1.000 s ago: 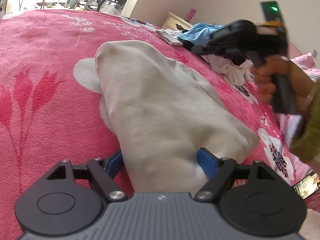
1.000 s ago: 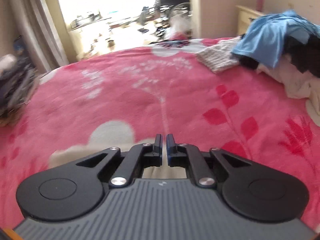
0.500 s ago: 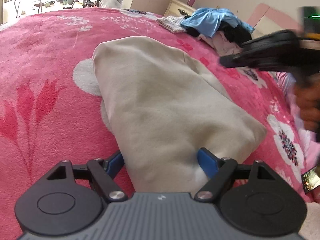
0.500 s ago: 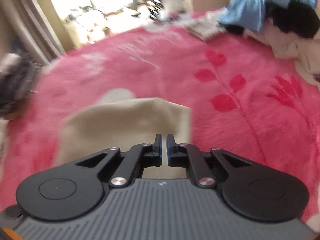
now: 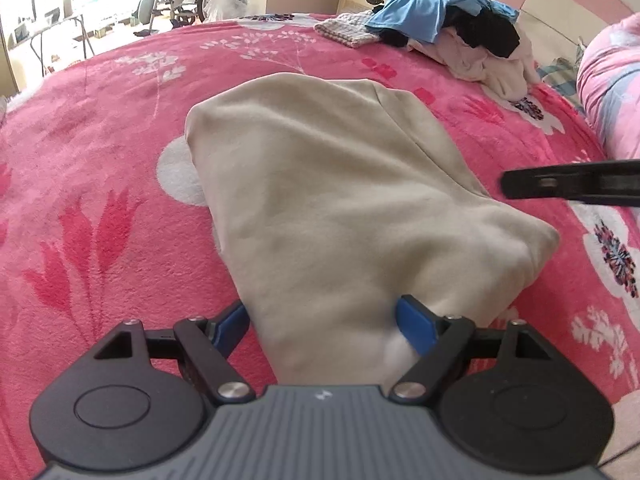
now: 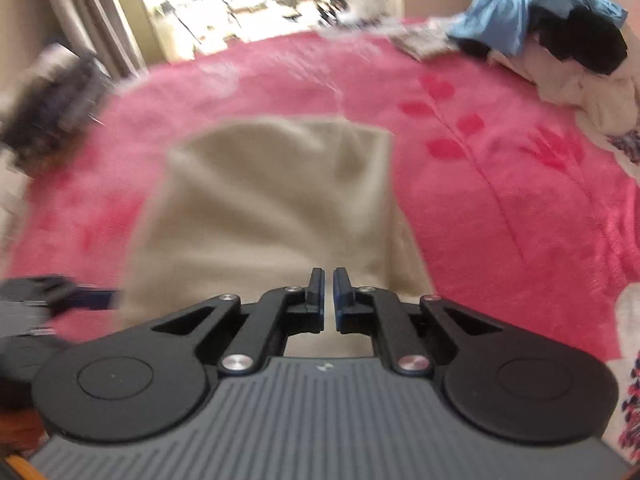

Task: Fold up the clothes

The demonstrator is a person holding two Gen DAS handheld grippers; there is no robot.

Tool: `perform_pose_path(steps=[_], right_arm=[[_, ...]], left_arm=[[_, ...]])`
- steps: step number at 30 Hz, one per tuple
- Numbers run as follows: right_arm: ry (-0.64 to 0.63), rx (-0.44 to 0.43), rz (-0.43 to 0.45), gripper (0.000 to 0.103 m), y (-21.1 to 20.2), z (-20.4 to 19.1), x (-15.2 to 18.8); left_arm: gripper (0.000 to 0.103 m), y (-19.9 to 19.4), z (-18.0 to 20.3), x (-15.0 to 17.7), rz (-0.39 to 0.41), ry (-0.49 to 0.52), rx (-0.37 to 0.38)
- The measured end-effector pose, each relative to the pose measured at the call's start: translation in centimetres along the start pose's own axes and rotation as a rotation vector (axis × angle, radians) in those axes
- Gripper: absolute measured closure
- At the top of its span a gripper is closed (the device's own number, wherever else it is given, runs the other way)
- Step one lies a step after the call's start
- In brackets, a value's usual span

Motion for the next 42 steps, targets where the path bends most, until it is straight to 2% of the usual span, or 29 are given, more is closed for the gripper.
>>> perform_pose_path(steps=[3,7,9,15,25,42], right_arm=[[-0.014,-0.078,-0.005,0.098,-1.9,-1.9,1.3],[-0.08,-0.048,-0.073,0.101,1.7,-2.8,6.0],[-0.032,-0.052,-0.06,0.101,1.5,-2.6,5.8],[-0.065,-0.041,-0.053,0.101,1.3,-2.9,5.8],[-0.047,-0.048,-0.036,0.101,1.1,-2.9,6.5],[-0.022,-0.057,-0.015,0.101,1.0,-2.8,6.8]], left_arm=[[0.021,-0.1,0.2,-0.1,0.001,0.017,-0.019],[0.021,0.1,0.7,0.2,-0.004,0.057,-0.056],[0.021,0.0,0.9,0.2,0.006,0.072,-0.069],[0.021,-0.2,1.3,0.2,0.016,0.108,-0.098],[0.021,-0.5,1.8,0.0,0.03,0.167,-0.142],[0.021,-0.4,2.0,0.0,0.022,0.173,-0.154]])
Point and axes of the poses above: each gripper's, at about its wrist camera, not at the fingertips, and y roughly the way its jaws point, z to its right, x to its underside, the point moved 8 cm from there along y, roughly the way its jaws point, and after that the axes turned 5 degrees about z, right-handed, at the moved point
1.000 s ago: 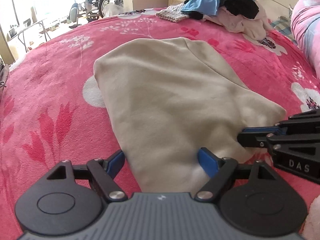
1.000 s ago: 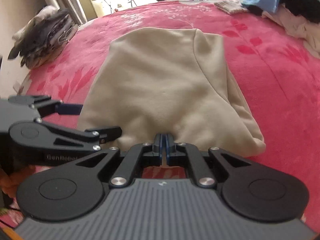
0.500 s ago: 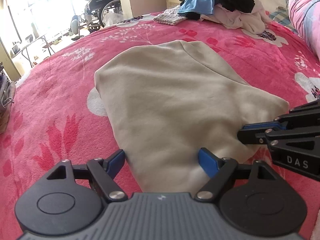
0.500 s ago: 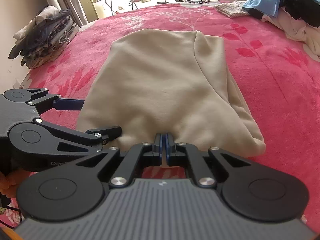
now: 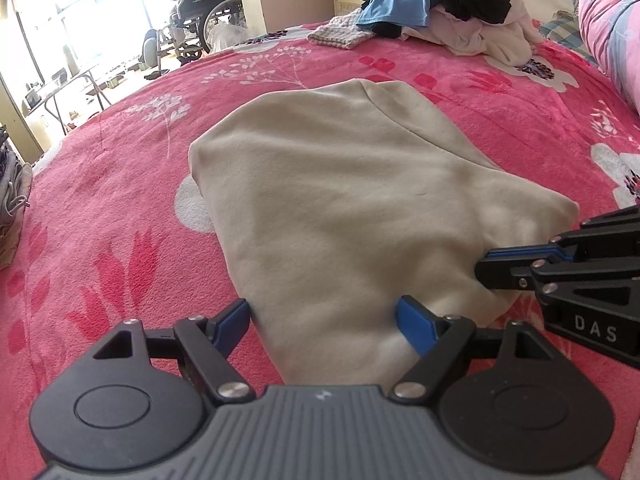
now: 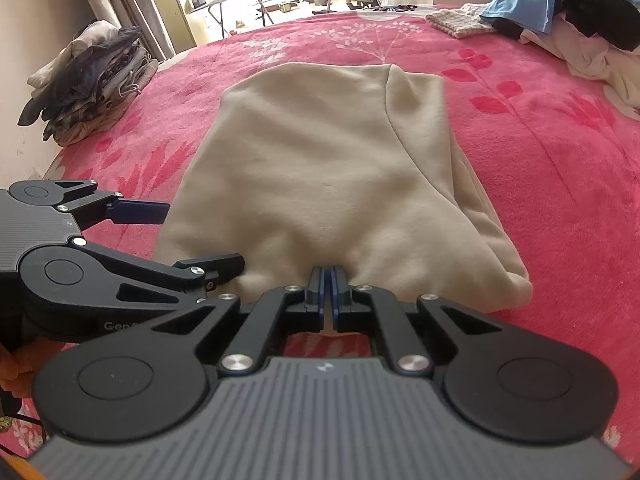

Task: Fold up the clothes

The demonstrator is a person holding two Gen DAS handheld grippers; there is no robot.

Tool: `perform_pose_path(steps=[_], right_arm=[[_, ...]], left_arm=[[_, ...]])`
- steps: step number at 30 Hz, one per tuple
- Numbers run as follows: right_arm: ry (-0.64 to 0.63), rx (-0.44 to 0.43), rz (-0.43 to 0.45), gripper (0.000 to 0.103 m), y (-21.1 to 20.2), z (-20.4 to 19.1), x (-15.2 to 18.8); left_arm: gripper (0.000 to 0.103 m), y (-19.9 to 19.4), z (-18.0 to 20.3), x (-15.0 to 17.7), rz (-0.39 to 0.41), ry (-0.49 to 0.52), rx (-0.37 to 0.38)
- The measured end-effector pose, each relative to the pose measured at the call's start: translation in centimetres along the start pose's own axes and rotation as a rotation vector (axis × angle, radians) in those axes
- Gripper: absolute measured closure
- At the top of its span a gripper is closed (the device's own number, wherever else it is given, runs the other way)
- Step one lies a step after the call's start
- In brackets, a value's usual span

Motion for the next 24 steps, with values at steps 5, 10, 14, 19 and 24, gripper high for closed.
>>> perform_pose_path(steps=[5,10,14,19,24], right_arm=[[0.008,-0.004,0.001,0.101,-0.04,0.03,0.13],[0.018,-0.009,0.004,0.101,-0.05,0.14,0.19],[0.022,-0.012,0.006,0.101,-0.01,0.19,0.2],[0.024,-0.012,0.009,0.101,0.01,0.16,0.25],[0.028,-0.014,0.013,0.101,0.02,0.23,0.33]], left_arm=[[0.021,0.1,-0.02,-0.07,-0.006,-0.004,0.0],[0.021,0.14,-0.03,-0.07,-0.011,-0.008,-0.003],[0.021,0.18,-0.02,-0.07,-0.013,-0.008,-0.006],[0.021,0.17,0.01,-0.11,-0.014,-0.009,-0.007],[0.021,0.07,-0.36,-0.07,-0.006,-0.028,0.013]])
Point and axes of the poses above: each gripper's, at about its wrist camera, not at the fingertips, and y roughly the way its jaws point, z to its right, x to its underside, the point moved 8 cm from there along y, roughly the way its jaws point, and after that the axes turned 5 degrees about z, right-handed, at the moved point
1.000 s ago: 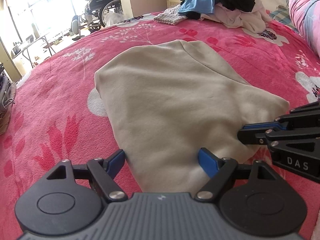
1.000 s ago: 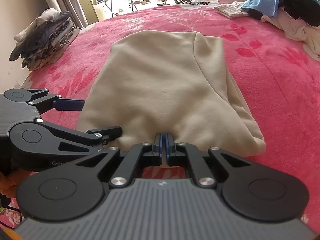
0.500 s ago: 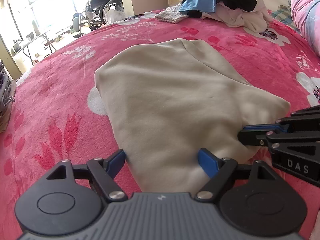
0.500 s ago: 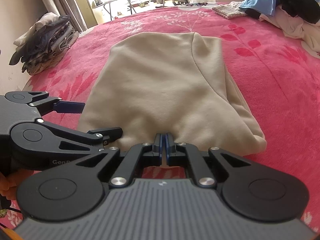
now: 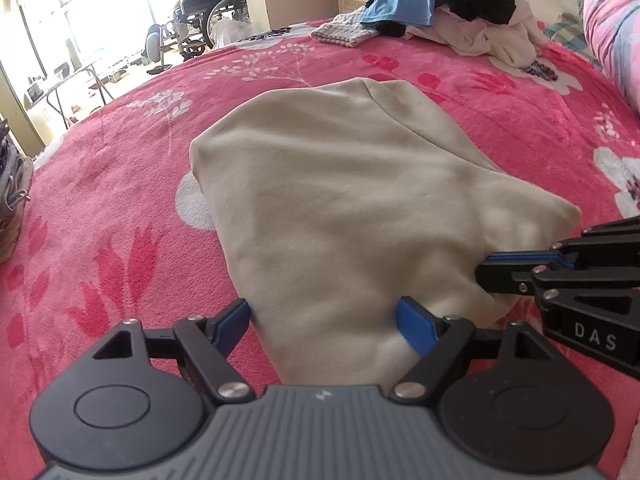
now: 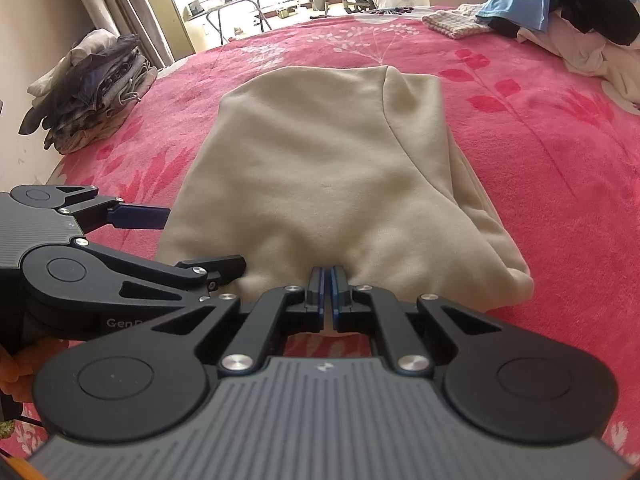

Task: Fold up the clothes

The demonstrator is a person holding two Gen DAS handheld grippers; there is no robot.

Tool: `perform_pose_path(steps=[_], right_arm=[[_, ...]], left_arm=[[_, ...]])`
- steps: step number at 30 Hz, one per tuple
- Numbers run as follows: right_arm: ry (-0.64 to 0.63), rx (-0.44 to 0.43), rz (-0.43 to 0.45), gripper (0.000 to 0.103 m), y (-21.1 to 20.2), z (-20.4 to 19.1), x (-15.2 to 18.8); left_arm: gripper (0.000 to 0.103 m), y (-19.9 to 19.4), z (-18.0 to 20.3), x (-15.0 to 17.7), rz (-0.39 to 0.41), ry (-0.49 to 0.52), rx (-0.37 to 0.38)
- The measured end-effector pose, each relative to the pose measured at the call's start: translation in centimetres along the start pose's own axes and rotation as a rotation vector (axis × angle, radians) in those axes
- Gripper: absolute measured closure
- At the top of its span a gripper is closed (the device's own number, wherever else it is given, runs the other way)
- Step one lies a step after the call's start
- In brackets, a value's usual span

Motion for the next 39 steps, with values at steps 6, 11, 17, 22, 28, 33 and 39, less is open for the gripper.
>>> perform_pose_path(steps=[6,11,17,22,28,33,39], right_arm=[[0.057,-0.048,-0.003,0.101,-0.2,0.8,-0.2],[0.278,-0.174,0.081,0.061,-1.3,4.2,-2.6],[0.482,-0.257,0.041,0.034,4.9,12.9,-4.5],[0.564,-0.328,-0.137,0.032,10.5,16.3,-2.4],[0.578,-0.563,-0.208,0.019,14.9,14.6,-2.4],[0.472,-0.707,-0.247,0.019,18.2,11.5,-3.4],[0.397,-0.773,-0.281,0.049,19.9,8.7,-3.8]], left_arm=[[0.021,-1.7,-5.1,-1.1,0.096,-0.195,0.076],[0.015,-0.5,-9.4,-2.0,0.105,-0.326,0.172],[0.015,5.0,-9.5,0.1,-0.073,-0.547,0.511],[0.012,6.7,-8.6,0.1,-0.044,-0.518,0.587],[0.01,9.1,-7.5,-1.8,-0.029,-0.492,0.637],[0.01,10.0,-7.0,-2.5,0.001,-0.473,0.646],[0.021,9.3,-7.8,-2.2,0.036,-0.534,0.649]])
Point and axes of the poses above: each gripper's, at about its wrist camera, not at the fingertips, and y roughly the way its jaws point, z to its right, x to its underside, the point moved 8 cm from there along y, roughly the way its jaws point, and after that the axes turned 5 degrees about z, right-handed, at the moved point
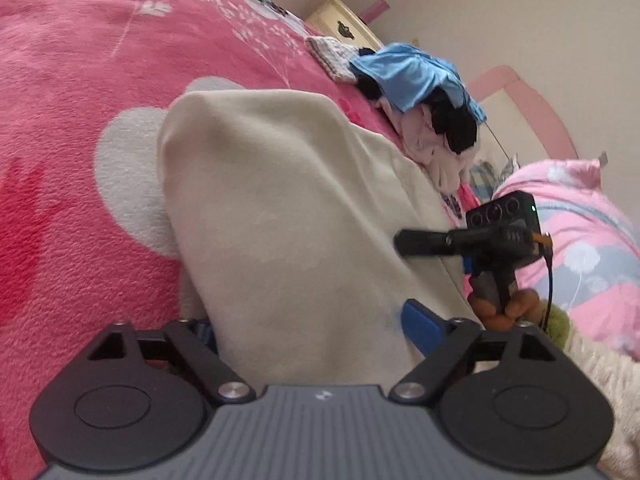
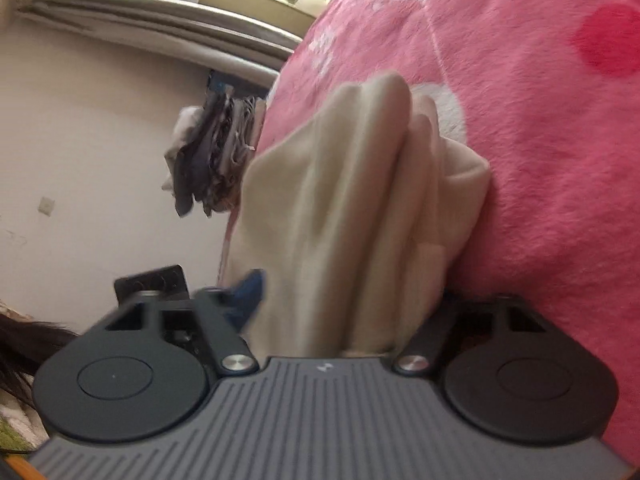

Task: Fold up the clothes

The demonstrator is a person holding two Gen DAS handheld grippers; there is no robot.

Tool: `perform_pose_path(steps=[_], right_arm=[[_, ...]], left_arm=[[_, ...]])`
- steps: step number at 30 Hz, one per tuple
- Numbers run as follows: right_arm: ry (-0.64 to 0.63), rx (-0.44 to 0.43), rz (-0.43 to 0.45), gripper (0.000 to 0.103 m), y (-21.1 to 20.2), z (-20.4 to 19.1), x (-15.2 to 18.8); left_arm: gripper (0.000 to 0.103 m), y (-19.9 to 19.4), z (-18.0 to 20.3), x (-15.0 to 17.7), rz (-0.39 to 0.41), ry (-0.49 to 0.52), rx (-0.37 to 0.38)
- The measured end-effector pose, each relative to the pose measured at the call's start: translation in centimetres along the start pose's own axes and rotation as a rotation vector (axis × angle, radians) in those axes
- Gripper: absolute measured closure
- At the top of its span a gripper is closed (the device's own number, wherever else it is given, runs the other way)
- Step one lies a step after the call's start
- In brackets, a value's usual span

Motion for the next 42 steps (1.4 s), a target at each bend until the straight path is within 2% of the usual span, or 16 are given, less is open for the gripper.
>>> perform_pose_path(steps=[2,8,11,16,21,26,31,34,38,42], right_arm=[[-0.02,-0.007,0.008,0.053,0.0,-1.0,0.2],[-0.031,-0.003,0.084,0.061,-1.2,-4.5,0.7],[-0.035,0.009,0.128,0.062,-2.0,-6.8,1.3],[-0.052,0.005,0.187,0.063,-4.1,-10.9,2.9],[-0.086,-0.042,0.209,0.063,-3.0,-16.7,5.8],[-0.059,-0.135,0.19,0.063,2.3,-22.2,8.6],[0.068,-0.285,0.112,0.063,11.4,-26.5,11.0],[0.177,-0.345,0.045,0.063,17.4,-28.3,12.4],[0.303,-0.349,-0.041,0.063,24.7,-29.6,13.8],[0.436,-0.321,-0.097,0.063,30.3,-28.9,14.1]], left_arm=[[0.028,-0.5,-0.2,-0.2,0.004,-0.027,0.009],[0.029,-2.5,1.0,-0.5,0.031,-0.034,0.041],[0.029,-4.0,1.7,-0.4,0.05,-0.036,0.056],[0.029,-8.2,3.0,0.1,0.108,-0.039,0.064],[0.029,-15.2,2.6,0.6,0.207,-0.047,0.023],[0.029,-24.3,0.1,1.2,0.287,-0.066,-0.085],[0.029,-34.7,-4.3,1.3,0.339,-0.101,-0.264],[0.029,-39.9,-7.7,1.1,0.33,-0.153,-0.37],[0.029,-43.8,-12.7,0.0,0.282,-0.234,-0.448],[0.029,-44.6,-19.4,-0.8,0.244,-0.312,-0.447]])
Point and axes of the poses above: each gripper's, at about its wrist camera, not at the fingertips, and y roughly the way its jaws point, z to its right, x to its underside, the point moved 8 cm from there along y, roughly the way its jaws point, and after that the axes turned 5 degrees about z, right-handed, at the moved point
